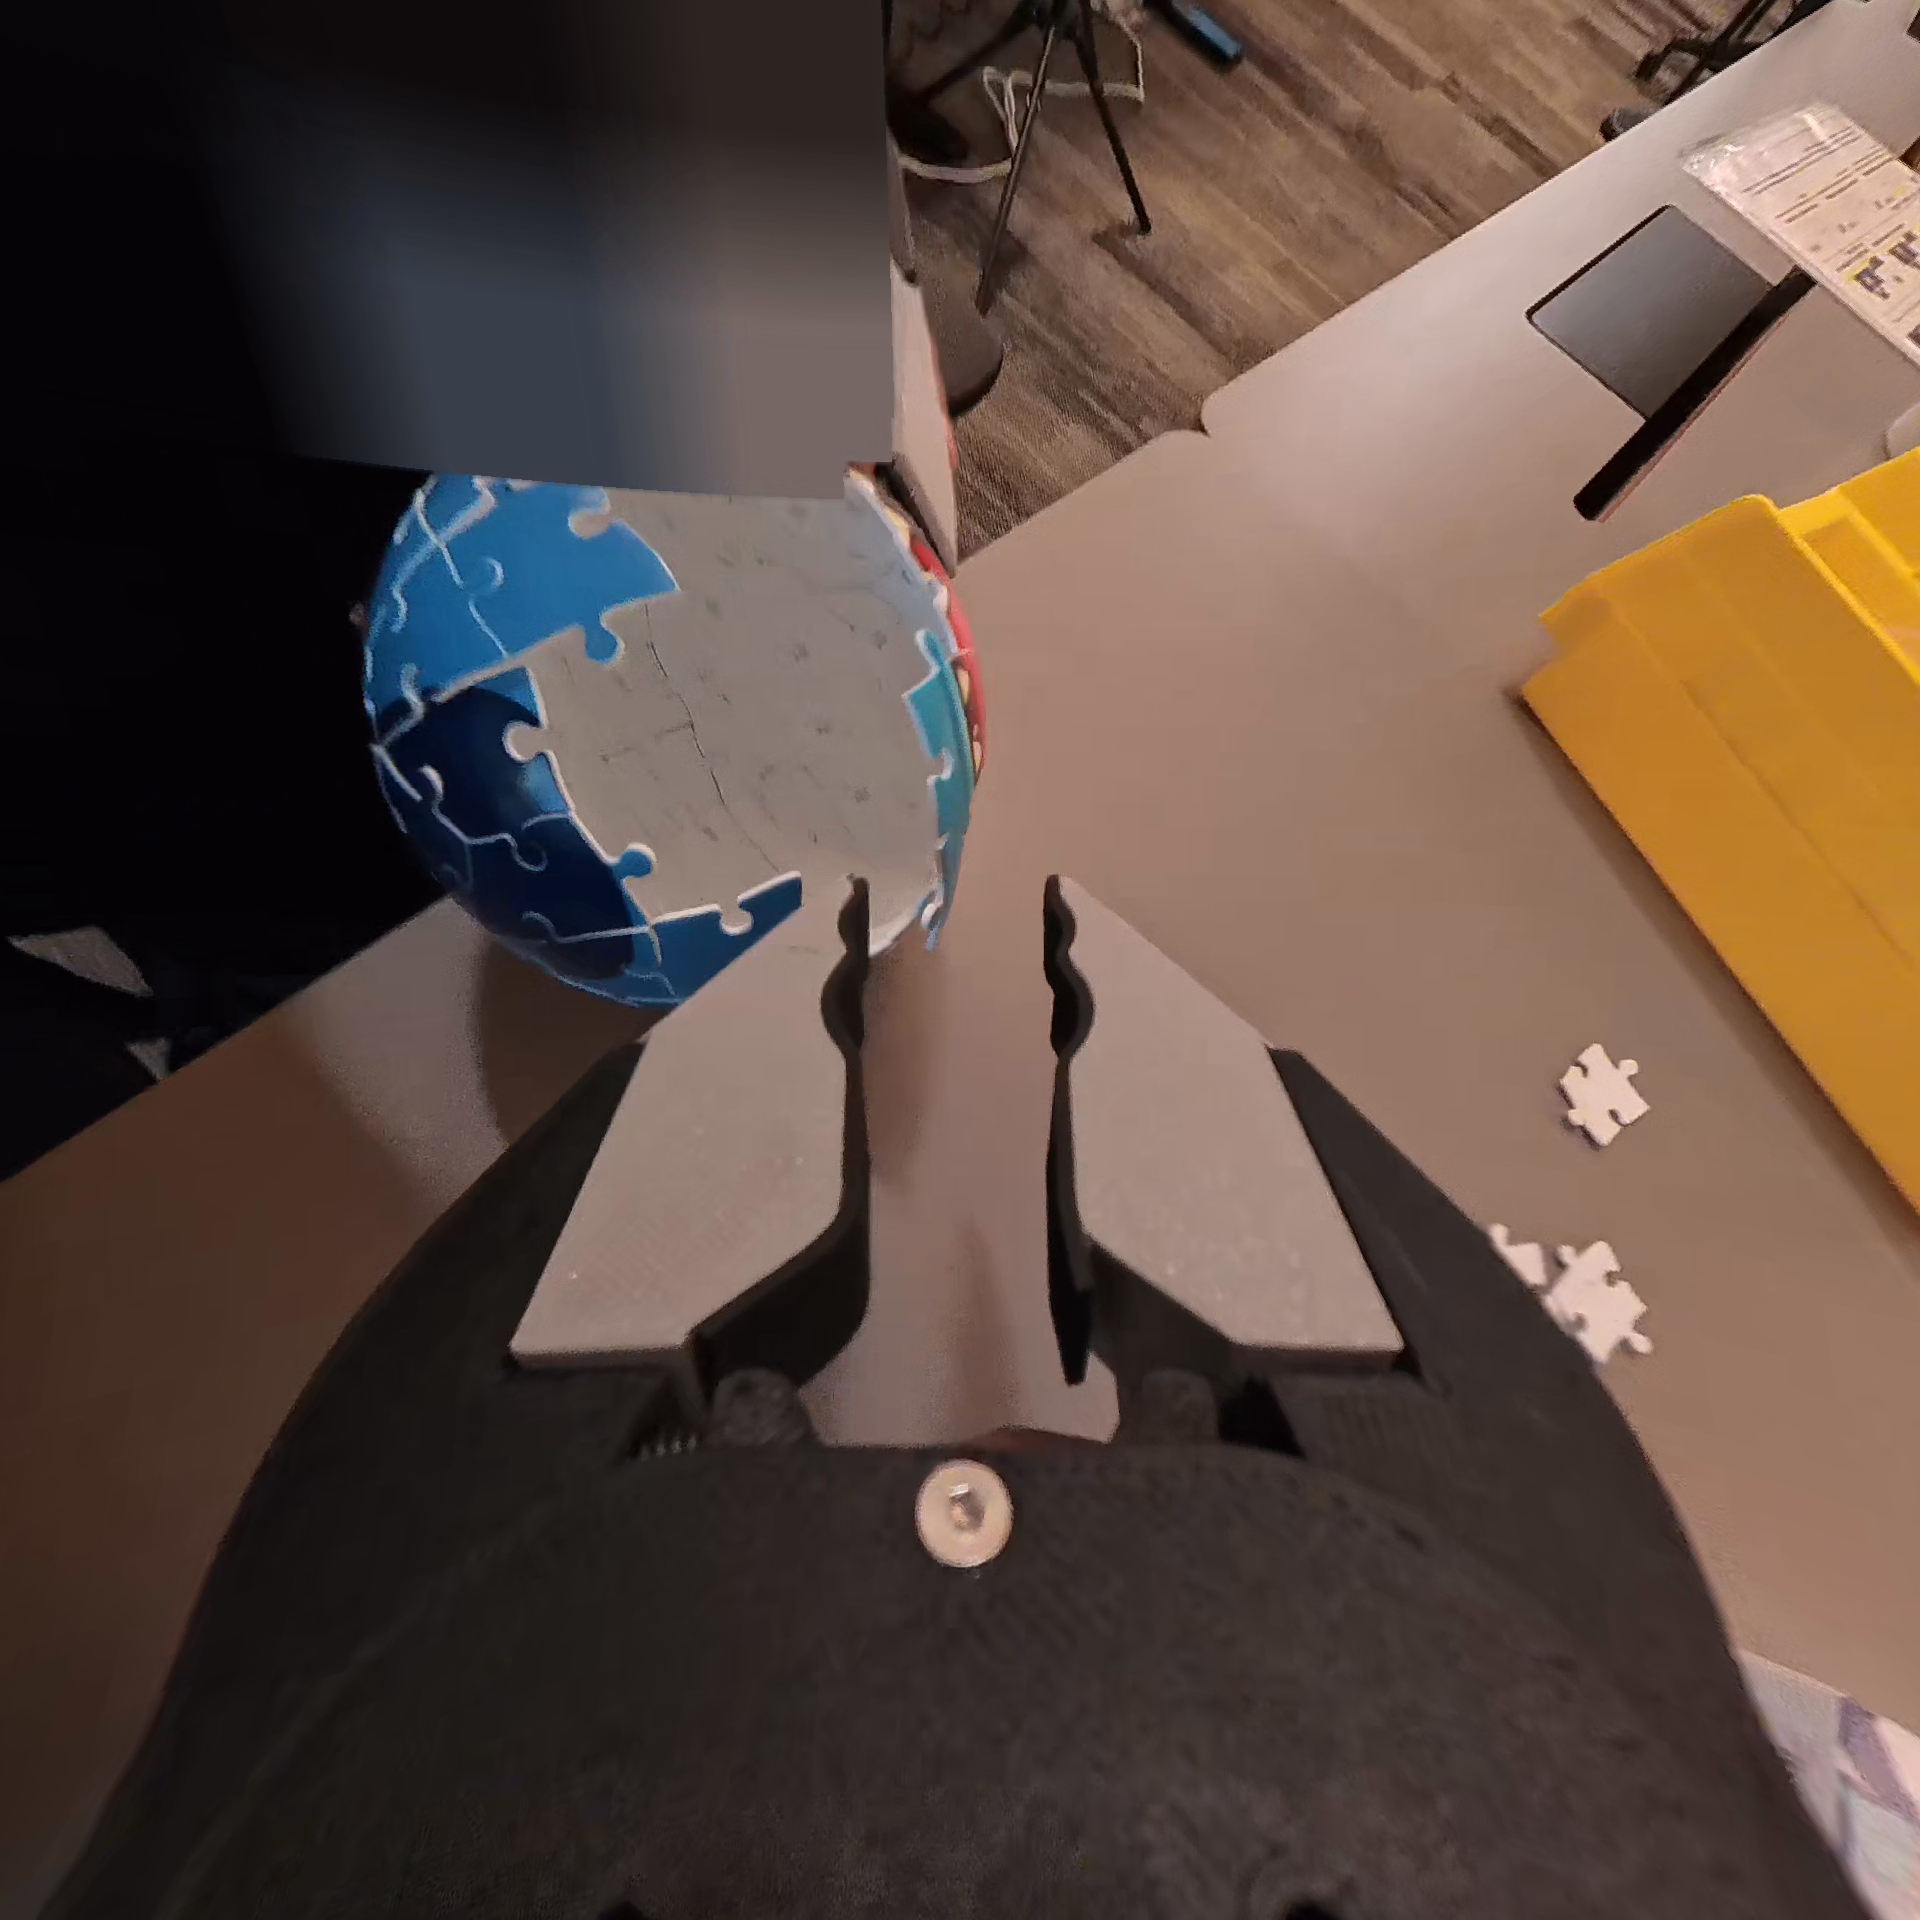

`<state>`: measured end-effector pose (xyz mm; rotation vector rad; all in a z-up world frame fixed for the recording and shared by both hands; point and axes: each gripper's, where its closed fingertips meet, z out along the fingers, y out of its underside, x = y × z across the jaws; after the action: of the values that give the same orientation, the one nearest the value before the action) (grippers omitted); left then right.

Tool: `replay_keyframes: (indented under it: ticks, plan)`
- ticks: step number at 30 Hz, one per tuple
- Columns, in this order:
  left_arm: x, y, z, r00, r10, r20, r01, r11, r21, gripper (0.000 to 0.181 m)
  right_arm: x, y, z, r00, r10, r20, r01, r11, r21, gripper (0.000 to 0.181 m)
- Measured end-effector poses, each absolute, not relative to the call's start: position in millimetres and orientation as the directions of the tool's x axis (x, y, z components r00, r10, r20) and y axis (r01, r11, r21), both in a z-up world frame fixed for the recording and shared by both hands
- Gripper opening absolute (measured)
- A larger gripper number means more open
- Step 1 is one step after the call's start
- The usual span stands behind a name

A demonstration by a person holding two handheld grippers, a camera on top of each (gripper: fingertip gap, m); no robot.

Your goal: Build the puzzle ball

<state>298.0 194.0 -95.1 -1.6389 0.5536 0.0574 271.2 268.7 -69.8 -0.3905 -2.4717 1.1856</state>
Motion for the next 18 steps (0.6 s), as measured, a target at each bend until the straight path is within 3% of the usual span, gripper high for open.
replay_keyframes:
  ticks: [8,15,18]
  plan:
    - [296,188,-89,0.879,-0.326,-0.349,-0.376,-0.022,-0.927,0.108,266,296,-55,-0.820,0.568,0.067,0.194,0.387,-0.901,0.044]
    - [282,173,-87,0.912,-0.333,-0.238,-0.259,-0.022,-0.966,0.106,276,347,-66,-0.571,0.820,-0.049,0.285,0.141,-0.948,0.069]
    - [267,165,-95,0.923,-0.324,-0.206,-0.237,-0.060,-0.970,0.106,293,363,-69,-0.443,0.894,-0.064,0.241,0.050,-0.969,0.068]
